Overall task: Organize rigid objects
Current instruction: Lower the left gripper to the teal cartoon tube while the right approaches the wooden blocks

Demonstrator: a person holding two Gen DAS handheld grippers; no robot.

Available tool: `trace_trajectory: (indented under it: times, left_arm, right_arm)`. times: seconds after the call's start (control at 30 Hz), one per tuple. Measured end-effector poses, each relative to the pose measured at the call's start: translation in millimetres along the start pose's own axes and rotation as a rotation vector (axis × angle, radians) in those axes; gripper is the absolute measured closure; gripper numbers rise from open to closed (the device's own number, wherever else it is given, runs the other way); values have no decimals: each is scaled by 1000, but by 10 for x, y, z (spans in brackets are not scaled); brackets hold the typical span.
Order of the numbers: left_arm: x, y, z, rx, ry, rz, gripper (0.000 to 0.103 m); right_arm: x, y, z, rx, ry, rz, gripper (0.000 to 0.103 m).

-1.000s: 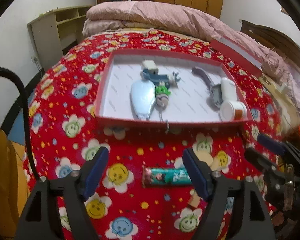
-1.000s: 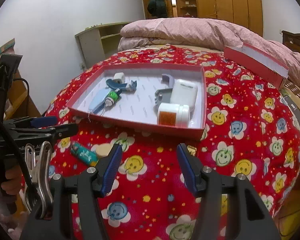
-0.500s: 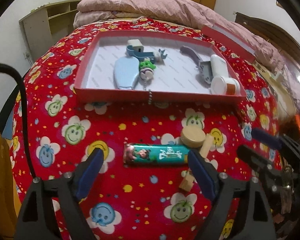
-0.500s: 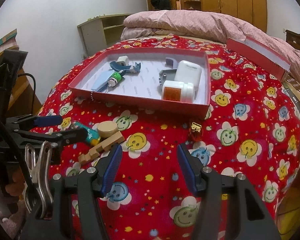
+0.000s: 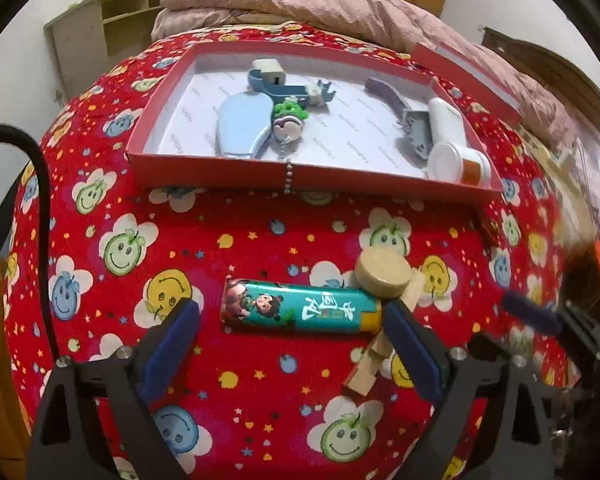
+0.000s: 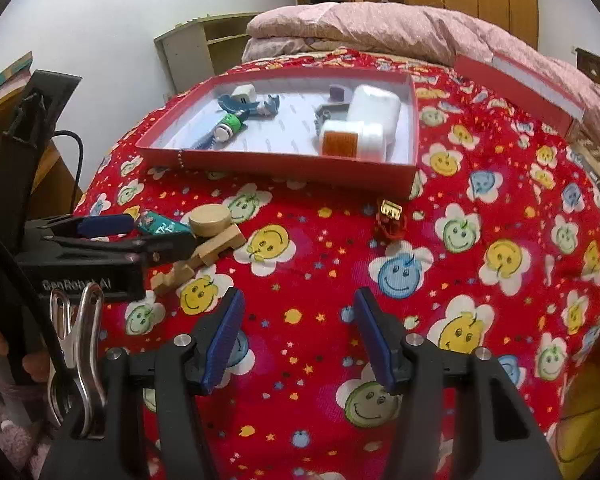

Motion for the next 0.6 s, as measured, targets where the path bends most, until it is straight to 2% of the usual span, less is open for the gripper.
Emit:
trace_trajectory:
  times: [0.4,0.6]
  left_arm:
    - [-43,3,5,15,-26,-18,7]
    - [-158,44,-21,6,-62,-35,7]
  right_arm:
    - [48,26,35,-5,-25,18,45]
    - [51,28,37,-5,-24,19,44]
Point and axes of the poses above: each gripper's, at about its wrist camera, not at the fingertips, and z roughly the way its jaws point, x to its right, y to its underside, the point moved 9 cm from there along z, roughly the way its jaws point, and after that the axes turned 14 degrees about z, right-handed, at the moved point
